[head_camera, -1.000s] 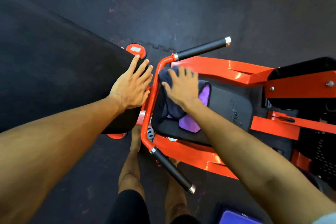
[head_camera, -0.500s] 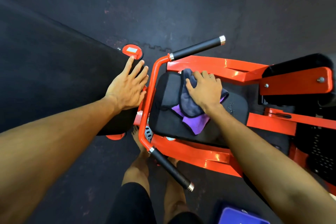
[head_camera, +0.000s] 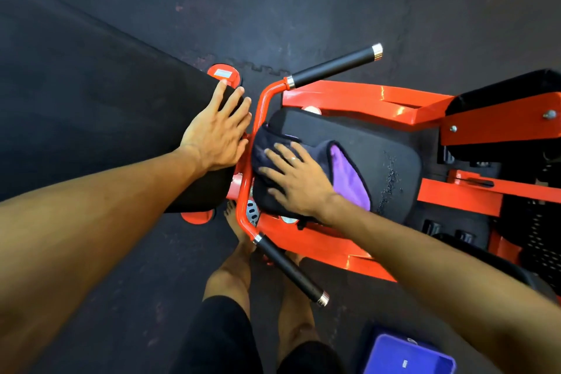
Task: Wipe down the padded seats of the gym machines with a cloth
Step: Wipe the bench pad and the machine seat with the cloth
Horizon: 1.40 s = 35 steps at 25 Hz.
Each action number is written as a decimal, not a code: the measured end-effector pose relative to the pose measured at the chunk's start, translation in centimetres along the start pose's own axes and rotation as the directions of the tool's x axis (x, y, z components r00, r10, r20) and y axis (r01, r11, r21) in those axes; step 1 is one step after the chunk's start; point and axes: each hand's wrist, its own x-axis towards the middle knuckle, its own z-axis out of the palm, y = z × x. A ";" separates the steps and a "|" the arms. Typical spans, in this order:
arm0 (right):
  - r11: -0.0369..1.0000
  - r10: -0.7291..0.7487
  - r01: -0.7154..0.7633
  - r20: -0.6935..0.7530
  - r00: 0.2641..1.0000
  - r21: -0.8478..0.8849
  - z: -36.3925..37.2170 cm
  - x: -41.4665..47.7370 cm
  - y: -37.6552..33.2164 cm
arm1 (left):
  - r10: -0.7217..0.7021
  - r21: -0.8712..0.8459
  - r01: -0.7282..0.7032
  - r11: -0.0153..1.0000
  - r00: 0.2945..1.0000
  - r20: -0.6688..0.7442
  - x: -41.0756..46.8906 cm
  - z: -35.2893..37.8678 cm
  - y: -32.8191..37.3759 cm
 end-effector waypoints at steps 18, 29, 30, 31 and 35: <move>0.998 -0.044 0.046 0.052 0.998 -0.040 -1.0 0.5 2.8 | -0.020 -0.019 0.020 1.000 1.000 -0.004 -1.4 -0.6 0.2; 0.986 -0.138 0.140 0.033 0.990 -0.091 1.7 -3.0 -6.3 | 0.035 0.021 -0.036 0.999 0.999 0.016 -7.9 0.6 4.3; 0.979 -0.175 0.178 0.029 0.984 -0.101 1.7 -3.7 -4.9 | 0.040 0.032 -0.041 0.999 0.999 0.017 -7.9 0.6 4.5; 0.980 -0.166 0.168 0.027 0.986 -0.108 1.4 -3.9 -3.4 | 0.051 0.036 -0.052 0.998 0.999 0.017 -7.8 0.6 4.6; 0.954 0.300 -0.300 -0.001 0.954 -0.008 -0.6 -0.3 -1.5 | 0.069 0.054 -0.070 0.996 0.997 0.025 -7.7 0.5 4.7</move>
